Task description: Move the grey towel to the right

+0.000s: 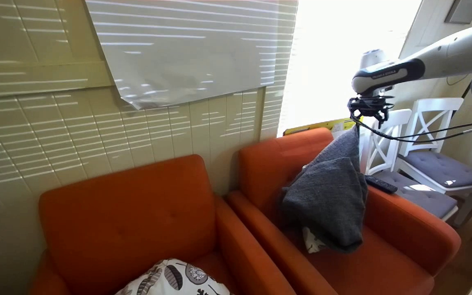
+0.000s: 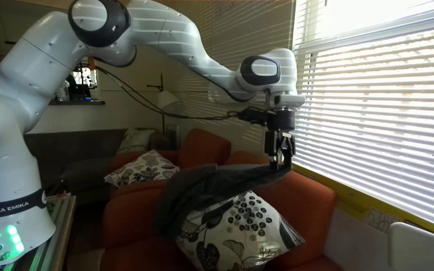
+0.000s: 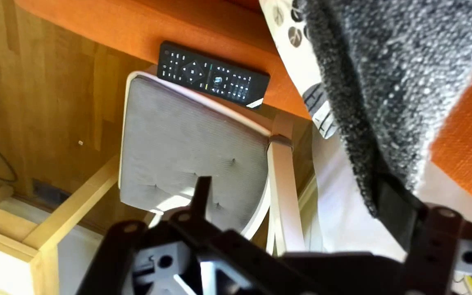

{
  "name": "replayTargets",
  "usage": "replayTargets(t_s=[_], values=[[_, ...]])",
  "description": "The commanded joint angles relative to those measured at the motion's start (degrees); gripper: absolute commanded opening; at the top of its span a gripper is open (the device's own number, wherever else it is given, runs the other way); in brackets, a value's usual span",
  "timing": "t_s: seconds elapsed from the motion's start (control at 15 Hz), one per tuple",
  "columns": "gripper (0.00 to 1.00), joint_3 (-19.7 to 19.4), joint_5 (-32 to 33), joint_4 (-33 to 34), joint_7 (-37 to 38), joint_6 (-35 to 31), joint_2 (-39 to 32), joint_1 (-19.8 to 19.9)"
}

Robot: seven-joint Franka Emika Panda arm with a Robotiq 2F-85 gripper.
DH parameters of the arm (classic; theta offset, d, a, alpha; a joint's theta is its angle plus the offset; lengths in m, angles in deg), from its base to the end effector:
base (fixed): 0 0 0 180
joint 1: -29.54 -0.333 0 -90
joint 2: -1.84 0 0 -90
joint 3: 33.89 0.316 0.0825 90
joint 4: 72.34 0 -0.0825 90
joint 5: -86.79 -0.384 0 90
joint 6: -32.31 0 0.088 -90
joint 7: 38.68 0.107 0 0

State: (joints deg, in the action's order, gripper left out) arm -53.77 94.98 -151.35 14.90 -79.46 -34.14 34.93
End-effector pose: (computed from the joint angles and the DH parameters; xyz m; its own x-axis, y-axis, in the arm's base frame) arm 0.6648 -0.2683 0.3637 0.3220 -0.9163 0.2381 -0.9359 -0.2701 0.2262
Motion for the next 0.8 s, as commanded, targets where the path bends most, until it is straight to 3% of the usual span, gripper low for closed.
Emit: replayTargets(t_s=[0.0,0.4,0.73], values=[[1.00,3.02,0.04,-12.67,-11.95,-4.49,11.78,2.81],[1.00,4.67,-4.41,-19.63,-32.67,-1.49,20.38,6.54],[1.00,6.65,-8.43,-26.85,-46.80,-3.50,26.48,7.09]])
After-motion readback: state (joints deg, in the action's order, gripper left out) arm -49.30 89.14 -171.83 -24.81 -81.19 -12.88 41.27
